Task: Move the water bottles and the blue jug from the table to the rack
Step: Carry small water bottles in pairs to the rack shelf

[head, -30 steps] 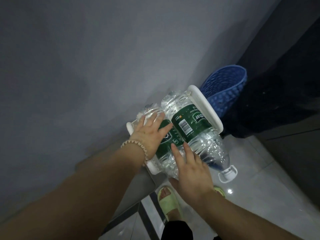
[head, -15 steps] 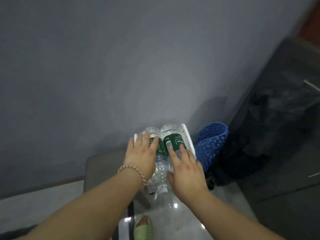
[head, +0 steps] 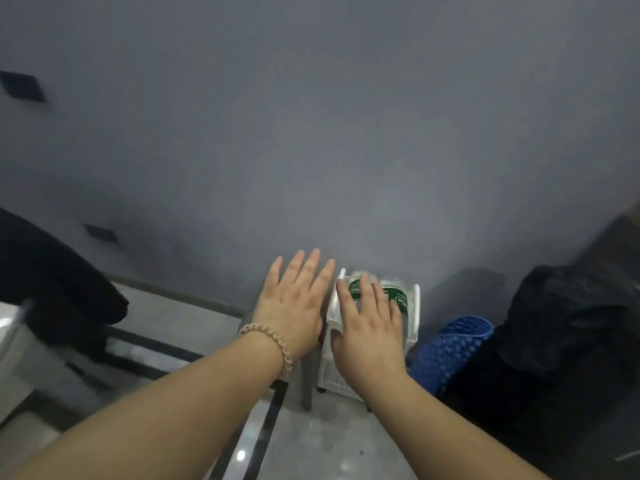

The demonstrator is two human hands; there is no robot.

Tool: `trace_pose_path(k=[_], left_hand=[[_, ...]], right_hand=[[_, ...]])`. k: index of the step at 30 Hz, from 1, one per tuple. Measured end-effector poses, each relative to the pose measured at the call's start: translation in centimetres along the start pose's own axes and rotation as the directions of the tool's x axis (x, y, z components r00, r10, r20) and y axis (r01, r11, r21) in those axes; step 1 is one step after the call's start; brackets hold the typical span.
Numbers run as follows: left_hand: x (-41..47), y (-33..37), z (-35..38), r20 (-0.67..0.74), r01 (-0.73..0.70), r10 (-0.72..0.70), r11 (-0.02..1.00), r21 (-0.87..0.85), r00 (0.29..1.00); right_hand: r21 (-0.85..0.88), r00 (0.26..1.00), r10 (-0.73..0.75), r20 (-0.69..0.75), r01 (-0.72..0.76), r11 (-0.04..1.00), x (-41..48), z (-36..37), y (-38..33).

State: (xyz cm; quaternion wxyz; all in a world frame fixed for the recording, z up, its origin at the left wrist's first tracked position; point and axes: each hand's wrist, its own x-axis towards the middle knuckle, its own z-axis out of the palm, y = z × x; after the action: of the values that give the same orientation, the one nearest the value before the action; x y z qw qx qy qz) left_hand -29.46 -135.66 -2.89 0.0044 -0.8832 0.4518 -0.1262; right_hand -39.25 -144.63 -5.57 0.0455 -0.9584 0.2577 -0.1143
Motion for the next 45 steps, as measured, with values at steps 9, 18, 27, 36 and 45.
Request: trace_pose_path(k=[9,18,27,36,45], left_hand=[[-25.0,-10.9,-7.6,-0.033,0.318,-0.317,0.946,0.06,0.948],[-56.4,-21.8,-13.8,-0.015,0.614,-0.623,0.767,0.185,0.782],[-73.5,-29.8,-14.9,0.034,0.785,-0.805,0.587,0.198,0.593],[-78.0,-41.9,-10.5,0.141,0.764,-0.79,0.614,0.197,0.597],[-81.4,-57.9,-8.9,0.173,0.754,-0.787,0.617,0.225,0.592]], right_hand=[[0.112,0.946,-0.318,-0.067,0.324,0.939,-13.1,-4.1,-21.1],[0.215,0.765,-0.637,-0.097,0.641,0.737,-33.1,-4.4,-44.4],[0.222,0.633,-0.772,-0.06,0.762,0.608,-41.9,-2.3,-58.4],[0.238,0.635,-0.772,0.02,0.747,0.621,-41.7,5.4,-72.2],[0.294,0.604,-0.796,-0.045,0.769,0.567,-37.0,8.2,-88.3]])
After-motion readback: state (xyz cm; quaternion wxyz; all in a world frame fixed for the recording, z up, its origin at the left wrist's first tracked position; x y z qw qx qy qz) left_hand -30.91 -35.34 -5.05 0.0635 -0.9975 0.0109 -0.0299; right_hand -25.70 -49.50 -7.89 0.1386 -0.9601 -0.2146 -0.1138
